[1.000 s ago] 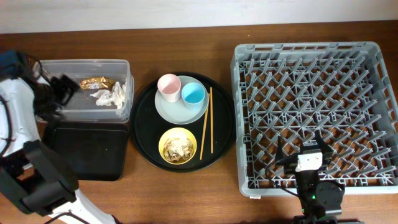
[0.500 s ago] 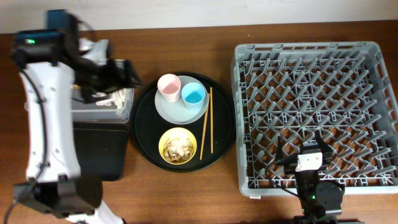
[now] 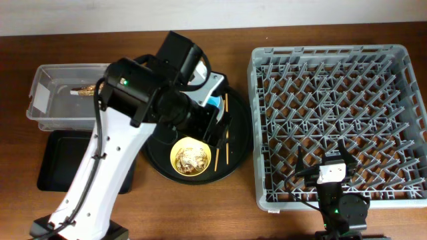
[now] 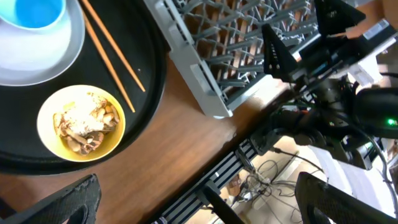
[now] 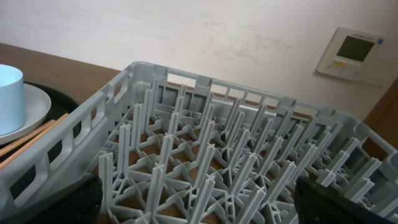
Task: Sort waste into correct bins and load items into the dishwasher rack
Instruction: 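Reach the left gripper to the yellow bowl rim and grasp it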
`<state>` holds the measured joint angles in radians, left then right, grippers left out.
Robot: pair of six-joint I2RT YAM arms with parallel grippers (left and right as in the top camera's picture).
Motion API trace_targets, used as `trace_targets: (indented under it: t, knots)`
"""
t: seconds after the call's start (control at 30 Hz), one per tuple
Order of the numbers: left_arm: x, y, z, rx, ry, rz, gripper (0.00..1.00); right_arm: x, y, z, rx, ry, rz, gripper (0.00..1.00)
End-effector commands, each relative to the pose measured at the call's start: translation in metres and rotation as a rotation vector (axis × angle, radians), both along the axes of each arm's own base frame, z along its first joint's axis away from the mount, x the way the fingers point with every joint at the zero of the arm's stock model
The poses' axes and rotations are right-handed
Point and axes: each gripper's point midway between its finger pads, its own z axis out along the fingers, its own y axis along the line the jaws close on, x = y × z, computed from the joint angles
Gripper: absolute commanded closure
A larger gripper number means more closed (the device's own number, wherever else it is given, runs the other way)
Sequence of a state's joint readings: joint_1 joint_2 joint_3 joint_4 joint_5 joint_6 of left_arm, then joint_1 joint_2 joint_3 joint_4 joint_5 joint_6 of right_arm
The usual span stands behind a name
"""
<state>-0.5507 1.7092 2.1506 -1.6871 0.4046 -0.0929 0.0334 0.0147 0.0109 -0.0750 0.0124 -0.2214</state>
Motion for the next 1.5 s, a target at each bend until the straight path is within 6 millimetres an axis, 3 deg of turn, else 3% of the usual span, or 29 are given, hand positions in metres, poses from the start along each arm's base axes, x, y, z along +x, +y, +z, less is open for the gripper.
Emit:
trace_targets:
  t: [0.0, 0.33, 0.43, 0.5, 0.57, 0.6, 0.67, 0.83, 0.87, 0.9, 0.93, 0.97, 1.07, 1.1, 1.13, 1.23, 1.33, 1.47]
  knots:
    - [-0.014, -0.012, 0.001, 0.004, -0.018, -0.073, 0.01, 0.000, 0.002, -0.003, -0.007, 0.005, 0.008, 0.01]
    - [-0.027, -0.040, 0.003, -0.026, -0.059, -0.164, 0.01, 0.000, 0.002, -0.003, -0.007, 0.005, 0.008, 0.02]
    - [-0.030, -0.068, -0.012, -0.048, -0.077, -0.214, 0.01, 0.000, 0.002, -0.003, -0.007, 0.005, 0.008, 0.02]
    - [-0.029, -0.071, -0.024, -0.031, -0.064, -0.196, 0.01, 0.000, 0.002, -0.003, -0.007, 0.005, 0.008, 0.02]
    - [-0.007, -0.035, -0.049, 0.184, -0.066, 0.068, 0.01, 0.000, 0.002, -0.003, -0.007, 0.005, 0.008, 0.02]
    - [0.001, -0.004, -0.055, 0.327, -0.084, 0.234, 0.01, 0.000, 0.002, -0.003, -0.007, 0.005, 0.008, 0.02]
    - [0.009, 0.032, -0.053, 0.464, -0.137, 0.429, 0.01, 0.000, 0.002, -0.003, -0.007, 0.005, 0.008, 0.02]
    - [0.014, 0.030, -0.051, 0.447, -0.151, 0.461, 0.01, 0.000, 0.002, -0.003, -0.007, 0.005, 0.008, 0.02]
    - [0.011, 0.029, -0.053, 0.448, -0.136, 0.454, 0.36, 0.000, 0.002, -0.003, -0.007, 0.005, 0.008, 0.02]
    - [0.007, 0.026, -0.057, 0.440, -0.108, 0.443, 0.62, 0.000, 0.002, -0.003, -0.007, 0.005, 0.008, 0.02]
    - [0.004, 0.020, -0.066, 0.435, -0.081, 0.427, 0.86, 0.000, 0.002, -0.003, -0.007, 0.005, 0.008, 0.02]
    - [0.003, 0.018, -0.073, 0.442, -0.077, 0.419, 1.00, 0.000, 0.002, -0.003, -0.007, 0.005, 0.008, 0.02]
    - [0.001, 0.014, -0.116, 0.490, -0.049, 0.396, 0.96, 0.000, 0.002, -0.003, -0.007, 0.005, 0.008, 0.01]
    - [-0.001, 0.015, -0.131, 0.503, -0.034, 0.391, 0.73, 0.000, 0.002, -0.003, -0.007, 0.005, 0.008, 0.02]
    - [-0.006, 0.011, -0.151, 0.499, 0.001, 0.378, 0.35, 0.000, 0.002, -0.003, -0.007, 0.005, 0.008, 0.01]
    - [-0.011, 0.013, -0.188, 0.515, 0.031, 0.369, 0.35, 0.000, 0.002, -0.003, -0.007, 0.005, 0.008, 0.02]
    - [-0.013, 0.014, -0.208, 0.517, 0.033, 0.369, 0.38, 0.000, 0.002, -0.003, -0.007, 0.005, 0.008, 0.02]
    - [-0.011, 0.009, -0.228, 0.496, 0.001, 0.362, 0.65, 0.000, 0.002, -0.003, -0.007, 0.005, 0.008, 0.02]
